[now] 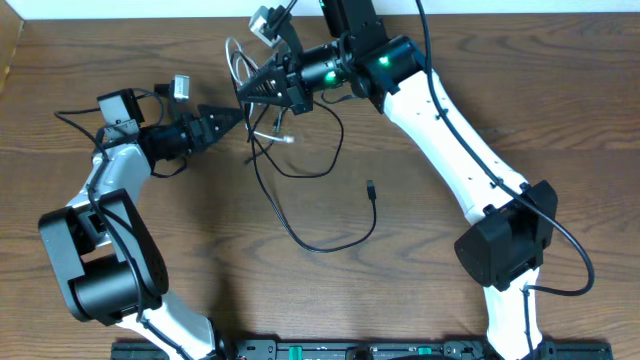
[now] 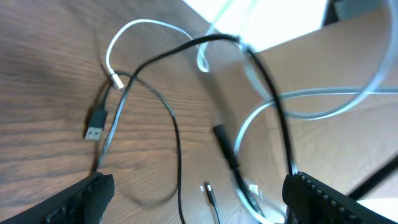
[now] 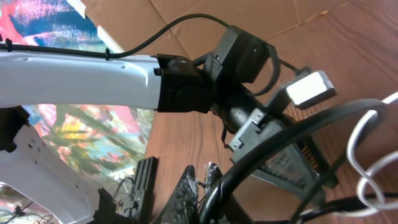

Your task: Untangle cables

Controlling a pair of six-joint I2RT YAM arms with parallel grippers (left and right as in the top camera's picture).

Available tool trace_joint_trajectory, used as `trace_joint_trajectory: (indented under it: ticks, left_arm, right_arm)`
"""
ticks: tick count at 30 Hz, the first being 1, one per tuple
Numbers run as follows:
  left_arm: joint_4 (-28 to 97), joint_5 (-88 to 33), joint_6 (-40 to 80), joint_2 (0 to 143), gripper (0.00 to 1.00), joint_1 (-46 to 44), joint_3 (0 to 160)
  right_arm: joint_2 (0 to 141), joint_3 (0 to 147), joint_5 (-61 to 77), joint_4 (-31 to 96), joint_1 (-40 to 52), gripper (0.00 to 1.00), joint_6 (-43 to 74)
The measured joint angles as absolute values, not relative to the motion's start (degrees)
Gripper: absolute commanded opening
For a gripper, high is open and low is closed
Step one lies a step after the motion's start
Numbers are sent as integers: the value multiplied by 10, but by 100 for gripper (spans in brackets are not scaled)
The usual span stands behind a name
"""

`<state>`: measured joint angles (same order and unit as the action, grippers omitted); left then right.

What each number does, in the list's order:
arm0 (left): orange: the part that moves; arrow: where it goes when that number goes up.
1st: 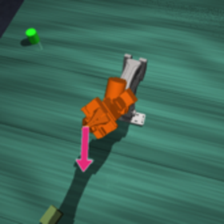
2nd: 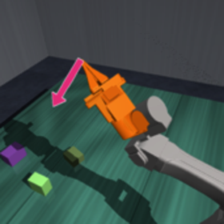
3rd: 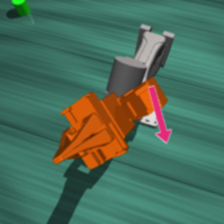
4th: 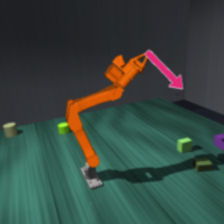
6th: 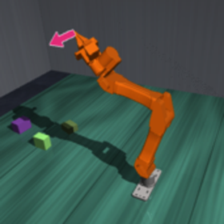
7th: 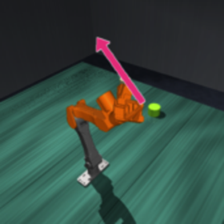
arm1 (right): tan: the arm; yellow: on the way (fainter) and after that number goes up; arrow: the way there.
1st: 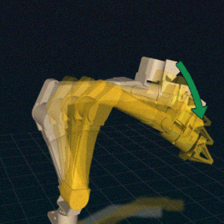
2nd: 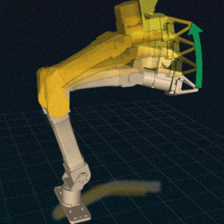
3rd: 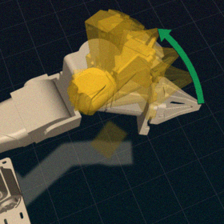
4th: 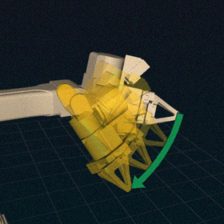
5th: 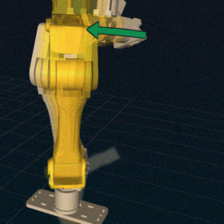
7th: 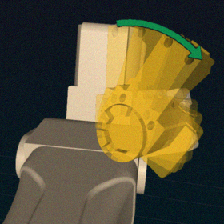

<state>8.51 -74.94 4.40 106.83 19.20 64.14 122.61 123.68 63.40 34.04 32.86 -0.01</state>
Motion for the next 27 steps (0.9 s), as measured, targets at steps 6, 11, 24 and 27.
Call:
trace_joint_trajectory:
  ticks: [6, 11, 24, 27]
  left_arm:
    - [85, -785, 31, 1068, 92, 221, 641]
    - [86, -824, 10, 1068, 92, 230, 641]
    - [88, -800, -3, 1068, 92, 185, 641]
    - [88, -784, -3, 1068, 92, 178, 641]
  right_arm:
    - [1226, 1237, 652, 346, 311, 1, 0]
    - [1226, 1237, 666, 347, 303, 1, 0]
    - [1226, 1237, 738, 345, 307, 1, 0]
    - [1226, 1237, 748, 346, 310, 1, 0]
